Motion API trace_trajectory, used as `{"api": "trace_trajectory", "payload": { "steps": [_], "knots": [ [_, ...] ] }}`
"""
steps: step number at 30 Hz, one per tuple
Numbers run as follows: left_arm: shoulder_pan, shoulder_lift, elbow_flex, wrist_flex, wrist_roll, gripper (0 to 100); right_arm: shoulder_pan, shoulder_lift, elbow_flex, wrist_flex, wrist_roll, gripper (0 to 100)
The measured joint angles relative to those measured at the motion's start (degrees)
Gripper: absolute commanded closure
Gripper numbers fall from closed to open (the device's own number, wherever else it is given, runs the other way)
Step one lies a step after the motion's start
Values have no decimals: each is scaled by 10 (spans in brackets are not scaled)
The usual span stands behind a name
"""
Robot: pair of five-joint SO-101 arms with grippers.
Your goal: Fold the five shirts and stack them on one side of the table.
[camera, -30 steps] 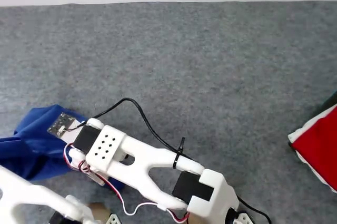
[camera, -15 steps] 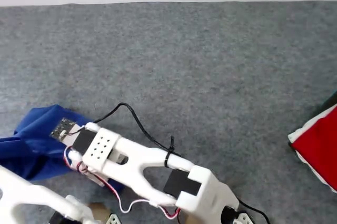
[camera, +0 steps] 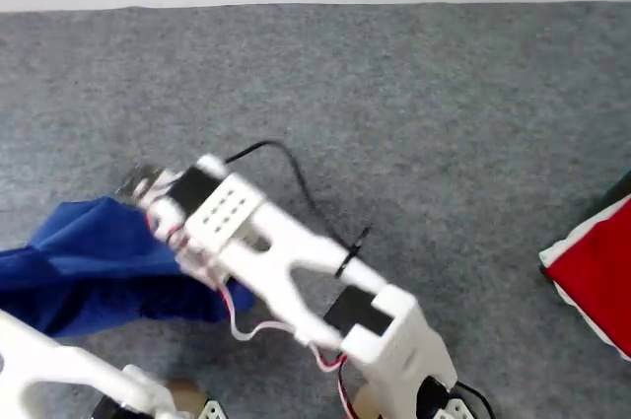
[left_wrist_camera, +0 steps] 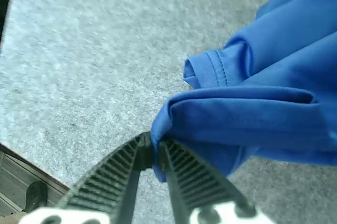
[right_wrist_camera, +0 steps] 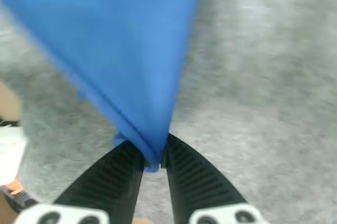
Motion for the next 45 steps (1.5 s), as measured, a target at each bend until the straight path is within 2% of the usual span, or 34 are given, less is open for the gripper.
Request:
{"api": "trace_trajectory", "payload": {
  "steps": [4,9,15,22,28,36,45],
  "knots": [
    [40,0,-81,55,35,994,62,-58,-1,0,29,989],
    [124,0,-205,110,101,994,158,-148,-1,0,73,989],
    [239,-1,-328,117,163,994,263,-256,-1,-28,134,989],
    [348,-1,-481,117,178,994,341,-374,-1,-114,202,988],
    [406,-6,-559,57,178,994,382,-451,-1,-197,258,988],
    [447,-14,-581,-18,178,994,429,-521,-1,-287,341,988],
    [508,-20,-642,-31,178,994,472,-578,-1,-306,397,988]
  ]
}}
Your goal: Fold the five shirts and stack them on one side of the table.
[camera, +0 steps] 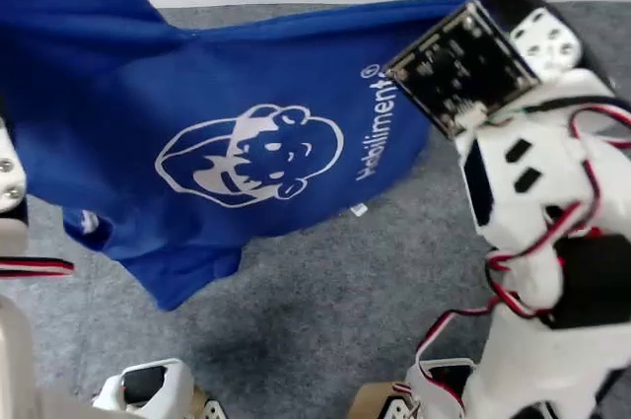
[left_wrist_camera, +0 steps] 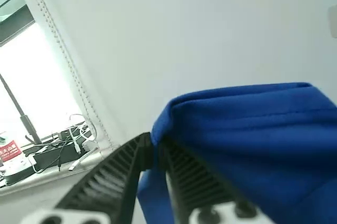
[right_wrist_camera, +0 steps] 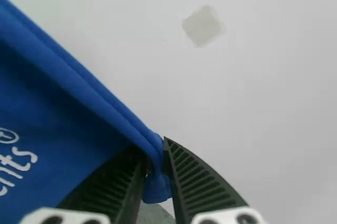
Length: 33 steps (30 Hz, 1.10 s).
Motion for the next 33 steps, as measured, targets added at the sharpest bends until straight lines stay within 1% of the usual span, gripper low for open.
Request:
{"api": "trace_trajectory", "payload": {
  "steps": [6,10,13,17,22,25,27,29,33],
  "knots": [
    [6,3,-35,-10,0,995,5,-49,0,0,2,988],
    [7,-1,-86,-15,-1,995,33,-95,0,0,2,988],
    [7,-1,-127,-10,-18,995,62,-135,-1,4,7,988],
    [7,-1,-175,26,-38,995,85,-174,-11,42,42,988],
    [7,-1,-230,107,-73,995,89,-220,-11,89,82,988],
    [7,-2,-252,156,-84,995,89,-238,-12,119,91,988],
    [7,-2,-252,180,-86,995,89,-239,-12,143,91,988],
    [7,-2,-244,185,-86,995,89,-238,-12,171,92,988],
    [7,-2,-179,187,-86,995,89,-242,19,195,92,988]
  ]
}}
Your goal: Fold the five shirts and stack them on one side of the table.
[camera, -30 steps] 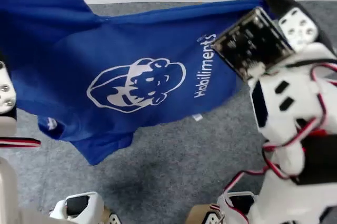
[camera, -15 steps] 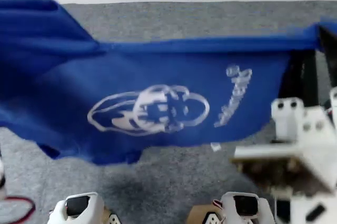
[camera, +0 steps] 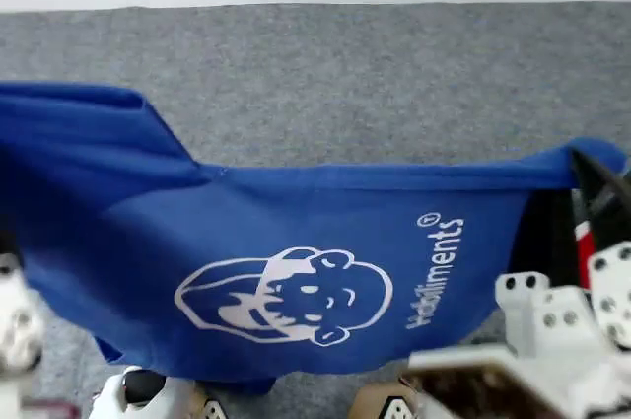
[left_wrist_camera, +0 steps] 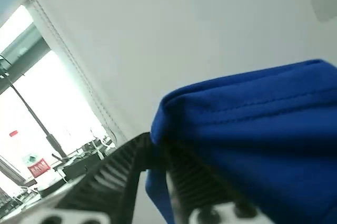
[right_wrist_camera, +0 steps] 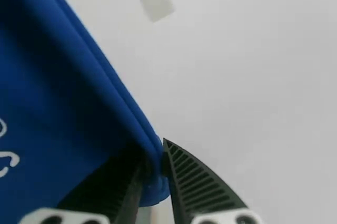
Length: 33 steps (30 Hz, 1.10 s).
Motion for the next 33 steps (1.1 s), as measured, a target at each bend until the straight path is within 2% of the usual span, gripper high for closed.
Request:
{"api": "trace_trajectory", "payload": {
  "steps": [7,10,13,19,26,29,33],
  "knots": [
    [1,0,158,0,0,995,0,-2,139,-9,0,987],
    [1,0,254,-1,0,995,0,-1,224,-51,-1,987],
    [2,4,369,-35,0,995,0,0,323,-114,-1,987],
    [2,9,606,-209,0,995,0,7,528,-304,-1,987],
    [4,18,825,-456,-11,995,-19,8,726,-561,63,987],
    [4,53,856,-529,-29,995,-27,19,785,-664,85,987],
    [4,121,844,-574,-32,995,-27,82,793,-759,93,987]
  ]
}}
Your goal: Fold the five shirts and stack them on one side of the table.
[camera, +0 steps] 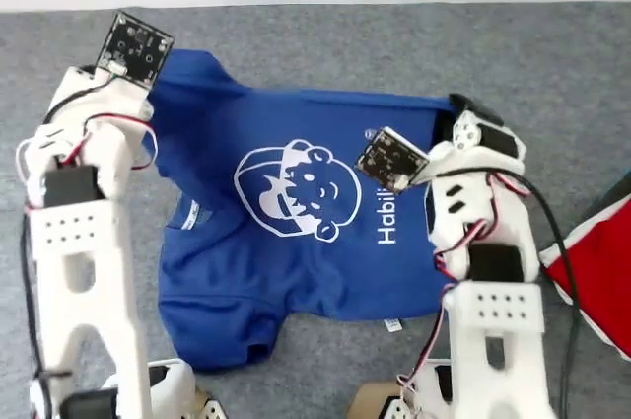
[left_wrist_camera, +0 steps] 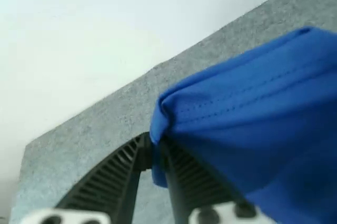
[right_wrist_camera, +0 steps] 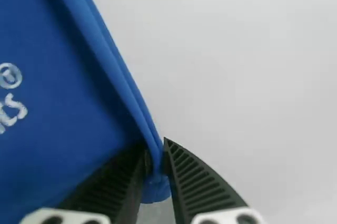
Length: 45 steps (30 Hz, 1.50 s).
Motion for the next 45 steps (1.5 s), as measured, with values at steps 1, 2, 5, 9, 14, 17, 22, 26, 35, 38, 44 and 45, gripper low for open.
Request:
{"api": "trace_trajectory", "payload": {
  "steps": [1,2,5,9,14,17,22,26,35,38,44,45],
  "knots": [
    [0,22,-15,-4,-2,995,0,21,-2,-18,0,987],
    [3,42,-33,-6,-2,995,0,43,-4,-32,0,987],
    [10,110,-97,-8,-2,995,0,116,-37,-68,0,987],
    [18,208,-193,-8,-2,995,0,229,-113,-99,0,987],
    [28,343,-332,-10,-4,995,0,378,-235,-121,0,987],
    [32,428,-430,-10,-6,995,0,470,-321,-121,0,987],
    [44,560,-597,-4,-35,995,4,611,-469,-121,0,988],
    [50,646,-715,45,-51,995,5,696,-560,-121,4,988],
    [54,748,-923,226,-52,995,6,716,-592,-78,4,988],
    [54,757,-966,300,-52,995,11,716,-592,-30,4,988],
    [55,757,-1024,470,-52,995,13,678,-592,128,4,988],
    [55,757,-1031,499,-52,995,14,664,-593,156,4,988]
  ]
}}
